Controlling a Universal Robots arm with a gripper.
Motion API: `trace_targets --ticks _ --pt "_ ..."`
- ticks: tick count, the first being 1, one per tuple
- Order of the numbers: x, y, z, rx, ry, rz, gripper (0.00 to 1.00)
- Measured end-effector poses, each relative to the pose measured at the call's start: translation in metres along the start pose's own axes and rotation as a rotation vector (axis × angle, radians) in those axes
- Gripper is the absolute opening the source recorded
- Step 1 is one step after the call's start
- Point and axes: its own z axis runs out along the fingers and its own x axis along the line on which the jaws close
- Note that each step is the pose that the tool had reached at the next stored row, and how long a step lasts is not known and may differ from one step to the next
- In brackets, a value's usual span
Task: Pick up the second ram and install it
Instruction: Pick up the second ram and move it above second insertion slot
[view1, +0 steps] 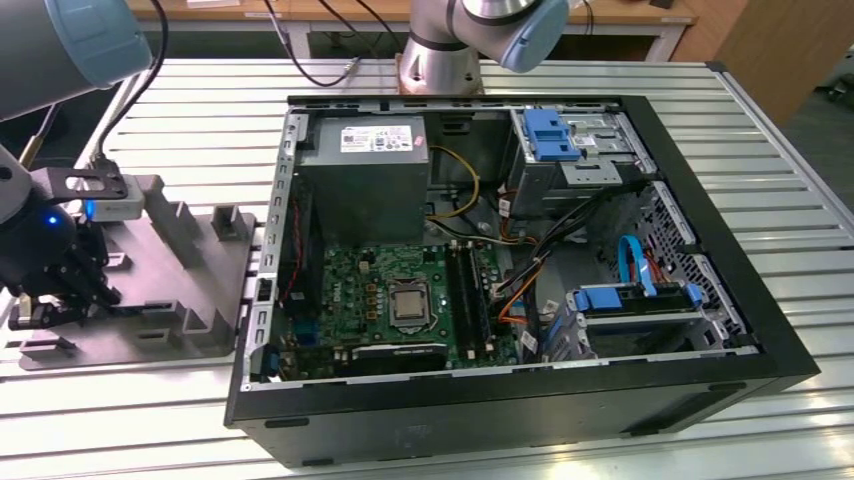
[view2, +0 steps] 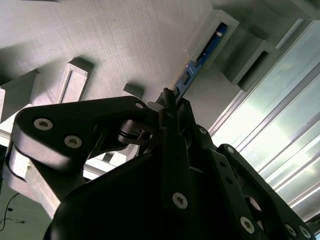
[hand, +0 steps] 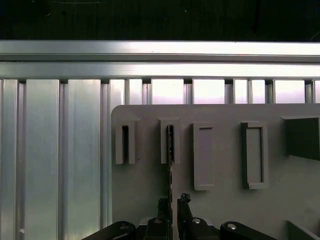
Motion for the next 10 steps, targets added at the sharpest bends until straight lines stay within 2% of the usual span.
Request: trace_targets --ticks 8,9,10 --pt "0.0000 0.0000 0.0001 -0.0001 0.0001 0.000 0.20" --pt "0.0000 0.0000 0.0001 -0.0001 0.0001 0.000 0.13" --pt "0.0000 0.0000 0.0001 -0.0001 0.0001 0.000 0.13"
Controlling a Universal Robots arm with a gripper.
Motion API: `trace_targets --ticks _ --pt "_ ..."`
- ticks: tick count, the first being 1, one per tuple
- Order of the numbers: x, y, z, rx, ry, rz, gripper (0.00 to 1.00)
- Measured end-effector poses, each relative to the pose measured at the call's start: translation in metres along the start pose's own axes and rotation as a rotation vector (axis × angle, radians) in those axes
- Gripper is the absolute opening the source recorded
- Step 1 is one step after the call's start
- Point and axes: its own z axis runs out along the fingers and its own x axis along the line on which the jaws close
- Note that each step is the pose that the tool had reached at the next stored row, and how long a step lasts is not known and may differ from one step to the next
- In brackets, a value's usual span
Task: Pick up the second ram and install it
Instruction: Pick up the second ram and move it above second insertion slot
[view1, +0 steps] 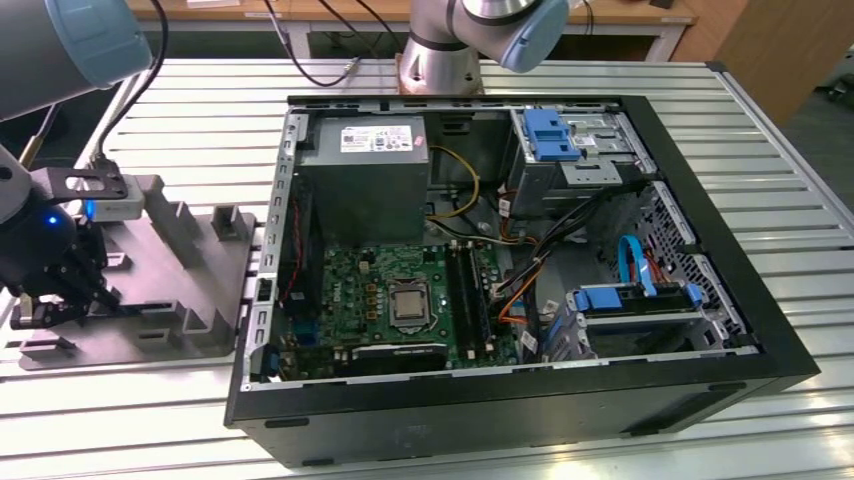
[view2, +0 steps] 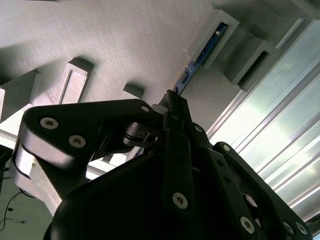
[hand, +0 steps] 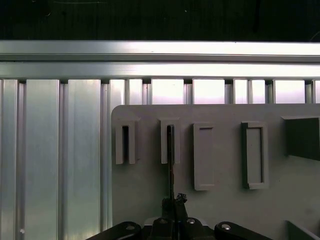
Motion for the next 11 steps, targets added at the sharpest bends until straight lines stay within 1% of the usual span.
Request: trace_targets --ticks 9,11 --pt "0.0000 0.0000 0.0003 0.0000 0.0000 0.000 0.11" --pt "0.0000 0.0000 -0.0010 0.0002 -0.0001 0.000 0.11"
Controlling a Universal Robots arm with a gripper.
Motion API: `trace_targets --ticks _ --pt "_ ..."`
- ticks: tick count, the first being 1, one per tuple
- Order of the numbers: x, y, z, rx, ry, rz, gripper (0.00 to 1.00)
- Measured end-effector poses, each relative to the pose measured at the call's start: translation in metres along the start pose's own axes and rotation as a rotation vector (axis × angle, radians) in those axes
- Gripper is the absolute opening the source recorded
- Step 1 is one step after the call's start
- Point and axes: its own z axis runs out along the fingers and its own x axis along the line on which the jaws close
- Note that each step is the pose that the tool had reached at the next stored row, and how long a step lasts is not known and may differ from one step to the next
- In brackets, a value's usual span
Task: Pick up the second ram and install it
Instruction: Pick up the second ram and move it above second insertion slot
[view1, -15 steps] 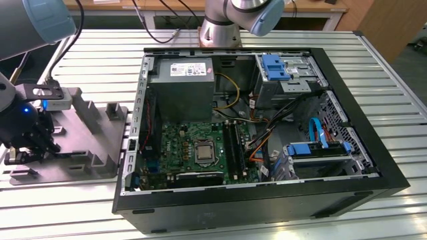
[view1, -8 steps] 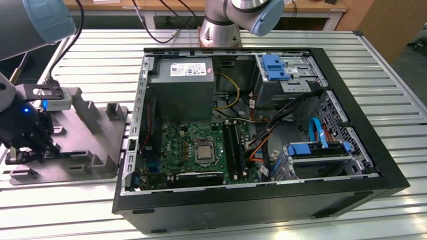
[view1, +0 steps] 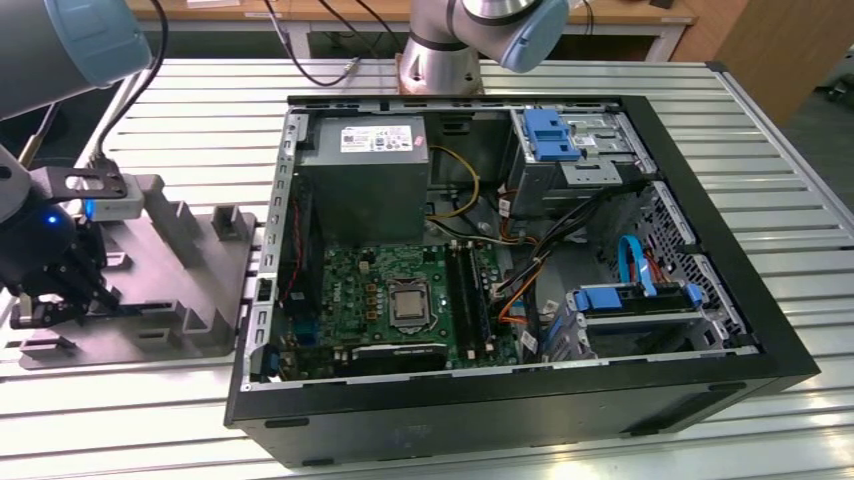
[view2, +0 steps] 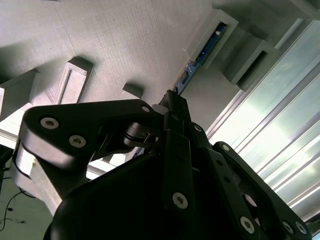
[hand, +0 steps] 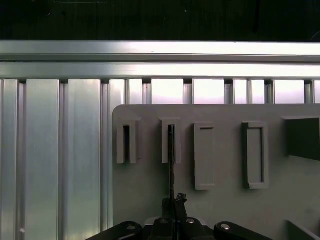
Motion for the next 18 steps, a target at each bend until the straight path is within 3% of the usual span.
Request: trace_targets --ticks 9,18 --pt "0.0000 0.0001 -0.0019 -0.0005 0.0004 0.000 0.11" --pt "-0.0005 0.0001 -0.0192 0.0005 0.0001 0.000 0.11"
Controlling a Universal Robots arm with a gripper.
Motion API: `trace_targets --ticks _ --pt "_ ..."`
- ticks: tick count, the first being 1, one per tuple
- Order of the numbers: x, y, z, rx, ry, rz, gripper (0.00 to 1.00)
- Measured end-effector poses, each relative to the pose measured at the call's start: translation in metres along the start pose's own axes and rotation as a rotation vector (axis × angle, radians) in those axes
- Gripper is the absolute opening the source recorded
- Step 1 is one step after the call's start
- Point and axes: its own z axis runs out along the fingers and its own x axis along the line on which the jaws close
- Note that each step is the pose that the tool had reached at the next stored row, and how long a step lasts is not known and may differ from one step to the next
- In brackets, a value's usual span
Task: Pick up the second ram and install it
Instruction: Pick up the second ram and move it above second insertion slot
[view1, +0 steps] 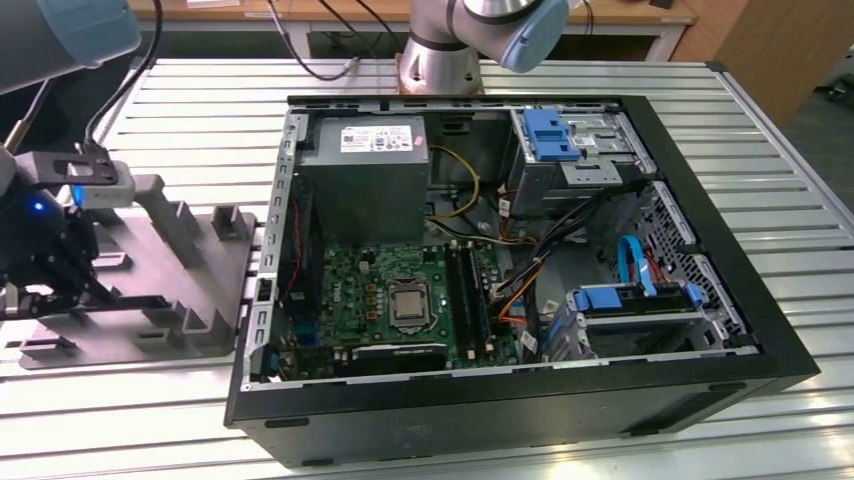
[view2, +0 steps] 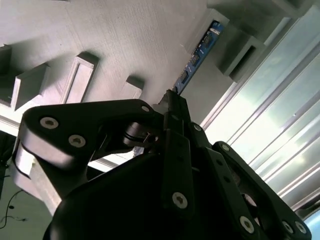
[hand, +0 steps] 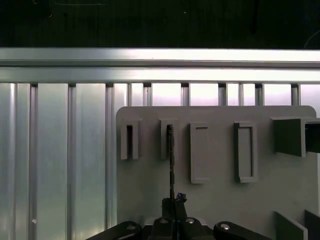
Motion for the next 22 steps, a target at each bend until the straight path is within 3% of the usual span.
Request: trace_targets --ticks 11,22 --pt "-0.0010 0.0001 -0.0358 0.0013 -0.0001 0.000 0.11" --pt "-0.0023 0.0003 -0.0830 0.0020 0.0000 0.000 0.11"
